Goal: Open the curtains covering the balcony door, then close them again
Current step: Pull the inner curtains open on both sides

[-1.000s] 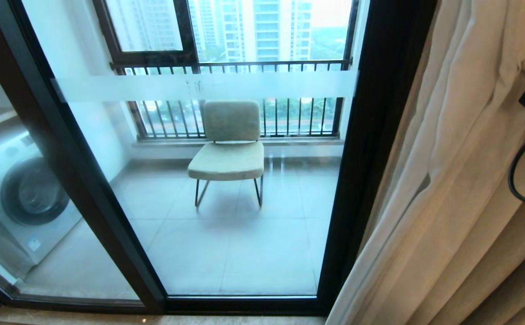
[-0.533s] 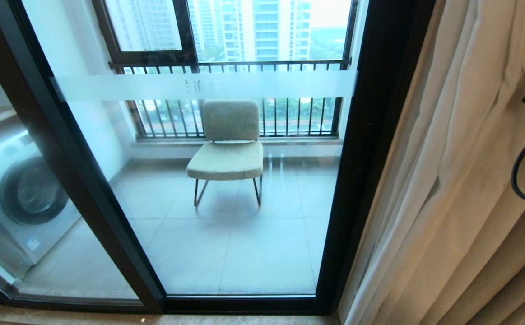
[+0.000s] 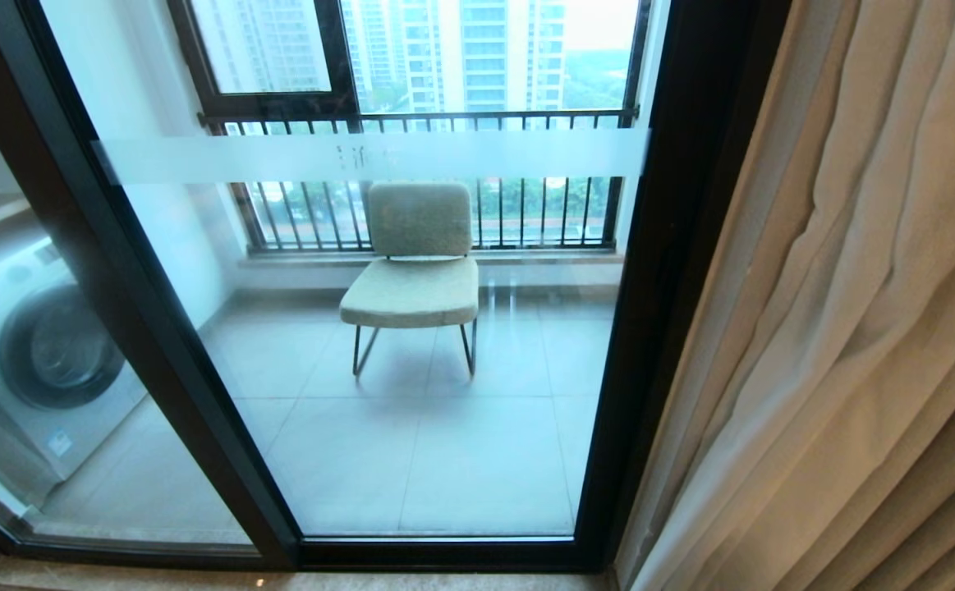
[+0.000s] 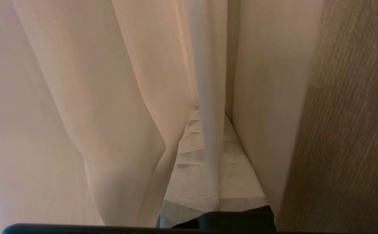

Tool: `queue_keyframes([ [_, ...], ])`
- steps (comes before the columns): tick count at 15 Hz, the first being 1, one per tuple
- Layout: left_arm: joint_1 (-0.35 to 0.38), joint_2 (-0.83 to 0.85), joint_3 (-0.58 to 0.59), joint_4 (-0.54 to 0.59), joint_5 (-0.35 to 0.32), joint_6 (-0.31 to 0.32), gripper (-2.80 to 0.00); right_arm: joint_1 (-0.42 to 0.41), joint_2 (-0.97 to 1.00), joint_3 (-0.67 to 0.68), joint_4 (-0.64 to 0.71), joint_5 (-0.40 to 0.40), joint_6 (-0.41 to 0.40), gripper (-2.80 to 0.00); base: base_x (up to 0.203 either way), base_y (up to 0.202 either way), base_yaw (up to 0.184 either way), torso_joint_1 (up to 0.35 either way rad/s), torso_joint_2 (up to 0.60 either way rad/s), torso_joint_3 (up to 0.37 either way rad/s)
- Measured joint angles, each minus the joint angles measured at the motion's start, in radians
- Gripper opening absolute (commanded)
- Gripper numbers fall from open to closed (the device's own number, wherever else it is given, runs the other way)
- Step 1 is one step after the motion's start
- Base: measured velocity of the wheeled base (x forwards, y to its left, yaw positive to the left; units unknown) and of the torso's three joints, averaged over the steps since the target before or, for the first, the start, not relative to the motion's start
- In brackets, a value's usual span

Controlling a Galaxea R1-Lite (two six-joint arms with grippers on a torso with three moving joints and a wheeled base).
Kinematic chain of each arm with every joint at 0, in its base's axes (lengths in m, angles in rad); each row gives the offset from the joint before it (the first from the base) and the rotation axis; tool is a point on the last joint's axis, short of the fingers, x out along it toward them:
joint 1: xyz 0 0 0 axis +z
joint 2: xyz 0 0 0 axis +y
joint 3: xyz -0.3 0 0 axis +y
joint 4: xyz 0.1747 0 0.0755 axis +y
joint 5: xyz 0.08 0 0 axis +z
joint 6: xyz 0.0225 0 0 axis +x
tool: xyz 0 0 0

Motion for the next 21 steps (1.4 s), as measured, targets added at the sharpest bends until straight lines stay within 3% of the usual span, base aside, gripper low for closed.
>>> queue_keyframes([
  [6, 0.0, 0.0, 0.0, 0.0, 0.0, 0.0, -2.8, -0.178, 0.037, -0.002, -0.003, -0.001, 0.044, -2.8, 0.0, 0.0, 0.0, 0.0, 0.0, 0.0],
  [9, 0.0, 0.0, 0.0, 0.0, 0.0, 0.0, -2.8, -0.225, 0.047, -0.001, -0.001, -0.002, 0.051, -2.8, 0.0, 0.0, 0.0, 0.0, 0.0, 0.0],
  [14, 0.0, 0.0, 0.0, 0.0, 0.0, 0.0, -2.8, -0.233, 0.026, 0.0, 0.005, 0.018, 0.043, -2.8, 0.0, 0.0, 0.0, 0.0, 0.0, 0.0],
  [19, 0.0, 0.0, 0.0, 0.0, 0.0, 0.0, -2.8, -0.215, -0.029, -0.008, 0.004, 0.149, 0.009, -2.8, 0.0, 0.0, 0.0, 0.0, 0.0, 0.0],
  [21, -0.001, 0.0, 0.0, 0.0, 0.0, 0.0, -2.8, -0.18, -0.046, -0.014, 0.002, 0.167, 0.011, -2.8, 0.0, 0.0, 0.0, 0.0, 0.0, 0.0],
])
